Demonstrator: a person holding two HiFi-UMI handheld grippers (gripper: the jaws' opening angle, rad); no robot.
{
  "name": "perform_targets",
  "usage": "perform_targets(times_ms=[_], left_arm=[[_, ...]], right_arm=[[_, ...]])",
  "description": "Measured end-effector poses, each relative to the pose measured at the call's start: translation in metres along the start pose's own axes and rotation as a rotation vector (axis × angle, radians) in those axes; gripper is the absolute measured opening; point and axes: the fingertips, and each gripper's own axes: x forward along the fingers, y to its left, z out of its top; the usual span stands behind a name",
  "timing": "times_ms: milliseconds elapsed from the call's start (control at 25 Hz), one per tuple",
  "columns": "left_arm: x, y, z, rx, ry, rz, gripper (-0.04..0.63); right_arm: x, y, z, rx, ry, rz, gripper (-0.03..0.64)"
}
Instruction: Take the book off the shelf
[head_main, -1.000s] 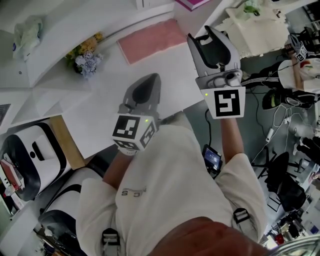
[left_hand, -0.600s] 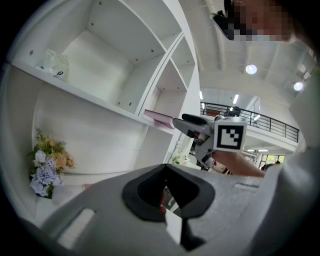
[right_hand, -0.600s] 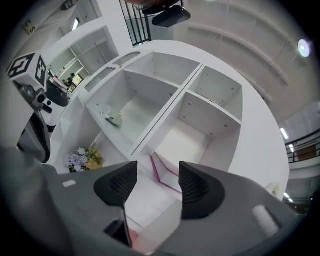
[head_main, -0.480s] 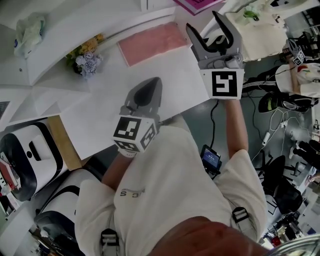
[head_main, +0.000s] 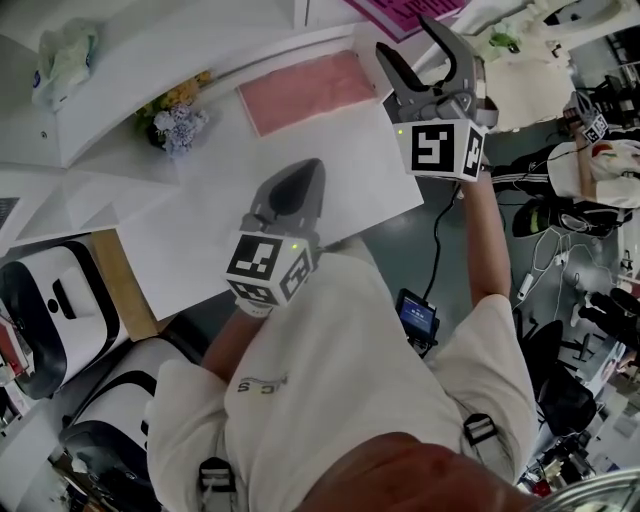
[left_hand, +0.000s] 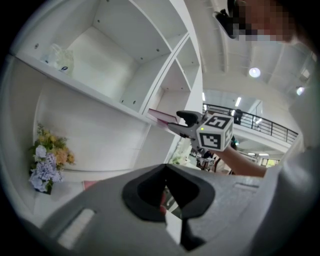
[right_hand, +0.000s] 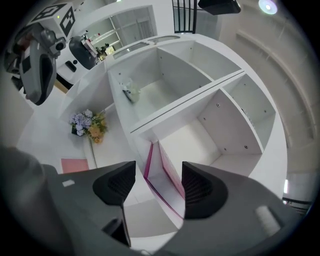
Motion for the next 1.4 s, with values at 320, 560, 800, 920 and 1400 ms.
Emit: perform_targets(times_ms=[320,560,800,920,1400], left_arm=[[0.000,0.008,0.001,-0.009,0.001,0.014,-0.003],[-0.004,0.009,0.002,-0.013,0.000,0.017,-0.003],[-0.007,0.009,-0.001,-0.016,-0.003,0.019,-0.003],[-0.009,0.008,-0.001,-0.019,-0.007,0.019,-0.003],[-0.018,0.000,-0.010,-0.031,0.000,-0.002,-0.003]], right_arm=[[0.021,0.004,-0.015,-0.210,0.053,-0.028,0.276],[0.027,-0.001,-0.016,-0.275,0.073,-0.062,0.183],[0.025,0.004,-0.015,-0.341,0.086,-0.074,0.166],[0.021,0.004,-0.013,-0.344,0.076,-0.089,0.164],[-0.020,-0.016,0.007,-0.255,0.051,-0.170,0.152]])
